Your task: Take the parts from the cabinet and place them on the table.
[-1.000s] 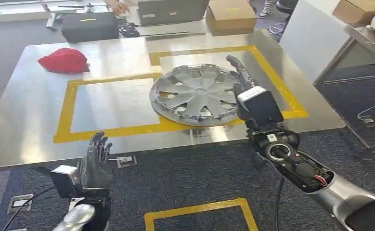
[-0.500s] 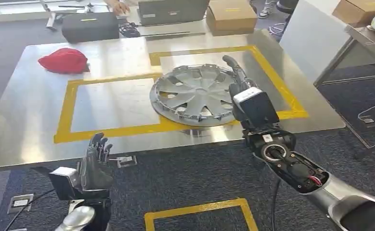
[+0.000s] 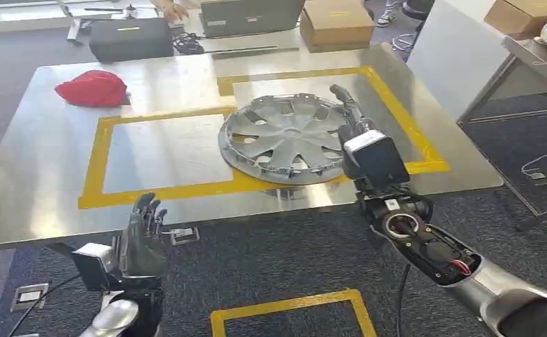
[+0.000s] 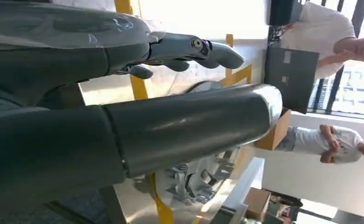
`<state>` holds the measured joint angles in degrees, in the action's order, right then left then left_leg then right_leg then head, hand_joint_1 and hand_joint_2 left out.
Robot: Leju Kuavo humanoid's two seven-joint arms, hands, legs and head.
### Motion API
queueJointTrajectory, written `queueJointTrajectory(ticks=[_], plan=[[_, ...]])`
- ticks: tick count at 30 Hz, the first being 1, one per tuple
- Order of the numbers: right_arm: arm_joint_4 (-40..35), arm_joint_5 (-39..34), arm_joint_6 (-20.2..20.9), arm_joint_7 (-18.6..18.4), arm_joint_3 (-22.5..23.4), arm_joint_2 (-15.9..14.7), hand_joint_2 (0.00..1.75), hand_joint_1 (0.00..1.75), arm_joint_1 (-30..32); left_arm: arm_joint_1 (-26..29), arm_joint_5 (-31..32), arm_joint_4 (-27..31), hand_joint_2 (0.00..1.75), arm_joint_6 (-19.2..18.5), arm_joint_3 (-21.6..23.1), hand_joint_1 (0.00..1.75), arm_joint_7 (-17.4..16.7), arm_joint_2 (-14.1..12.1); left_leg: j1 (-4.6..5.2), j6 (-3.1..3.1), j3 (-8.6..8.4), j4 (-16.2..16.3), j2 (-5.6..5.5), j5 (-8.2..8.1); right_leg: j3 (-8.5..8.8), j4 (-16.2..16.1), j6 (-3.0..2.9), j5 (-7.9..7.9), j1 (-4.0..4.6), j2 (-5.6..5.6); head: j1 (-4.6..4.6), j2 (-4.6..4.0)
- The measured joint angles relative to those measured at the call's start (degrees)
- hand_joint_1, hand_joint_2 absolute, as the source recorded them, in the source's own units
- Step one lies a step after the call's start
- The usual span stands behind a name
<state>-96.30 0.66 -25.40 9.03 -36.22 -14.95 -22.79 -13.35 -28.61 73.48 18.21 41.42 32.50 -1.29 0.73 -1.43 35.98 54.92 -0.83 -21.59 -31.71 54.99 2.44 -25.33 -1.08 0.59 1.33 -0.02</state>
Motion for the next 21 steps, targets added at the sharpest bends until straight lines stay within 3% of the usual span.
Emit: queueJointTrajectory(ticks=[10, 15, 16, 17, 18, 20, 21], plan=[[-0.31, -1.9, 1.31, 0.9, 0.66, 0.0, 0.0, 0.0, 0.65, -0.37, -0.15, -0.15, 0.0, -0.88, 0.02, 0.0, 0.46, 0.11, 0.13, -0.28, 0.04, 0.31, 0.0, -0.37, 0.11, -0.11, 0.1, -0.03, -0.07, 0.0, -0.11, 0.0], [-0.48, -1.97, 1.33, 1.03, 0.72, 0.0, 0.0, 0.0, 0.75, -0.42, -0.2, -0.2, 0.0, -0.88, 0.02, 0.0, 0.59, 0.13, 0.25, -0.79, 0.03, 0.57, 0.04, -0.74, 0.43, -0.63, 0.54, -0.16, -0.17, 0.08, -0.2, 0.0], [-0.65, -1.97, 1.33, 1.09, 0.83, 0.0, 0.0, 0.0, 0.72, -0.43, -0.2, -0.2, 0.0, -0.88, 0.02, 0.0, 0.61, 0.22, -0.26, -1.03, -0.43, -0.23, 0.18, -0.55, 0.55, -0.74, 0.82, -0.21, 0.1, 0.31, -0.15, 0.02], [-0.81, -1.95, 1.33, 1.14, 0.96, 0.0, 0.0, 0.0, 0.81, -0.41, -0.2, -0.2, 0.0, -0.85, 0.02, 0.0, 0.61, 0.33, -0.55, -1.15, -1.08, -0.91, 0.57, -0.4, 0.61, -0.1, 0.93, -0.67, -0.17, 0.08, 0.04, 0.0], [-0.81, -1.95, 1.36, 1.2, 0.96, 0.0, 0.0, 0.0, 0.7, -0.5, -0.17, -0.2, 0.0, -0.85, 0.0, 0.0, 0.66, 0.42, -0.61, -1.36, -1.5, -1.17, 0.75, -0.47, -0.47, 2.63, 1.09, -2.36, -0.05, -0.05, 0.37, 0.0], [-0.81, -1.97, 1.42, 1.2, 1.07, 0.0, 0.0, 0.0, 0.88, -0.51, -0.2, -0.2, 0.0, -0.77, 0.02, 0.0, 0.66, 0.46, -0.61, -1.53, -1.81, -1.16, 1.36, -0.69, -5.57, 12.77, 1.45, -6.98, -0.1, -0.06, 1.25, 0.0], [-0.81, -1.95, 1.53, 1.2, 1.07, 0.0, 0.0, 0.0, 1.08, -0.43, -0.2, -0.2, 0.0, -0.7, 0.02, 0.0, 0.63, 0.44, -0.61, -1.52, -1.83, -1.15, 1.68, -0.82, -7.93, 16.91, 1.6, -8.29, -0.1, -0.06, 1.33, 0.0]])
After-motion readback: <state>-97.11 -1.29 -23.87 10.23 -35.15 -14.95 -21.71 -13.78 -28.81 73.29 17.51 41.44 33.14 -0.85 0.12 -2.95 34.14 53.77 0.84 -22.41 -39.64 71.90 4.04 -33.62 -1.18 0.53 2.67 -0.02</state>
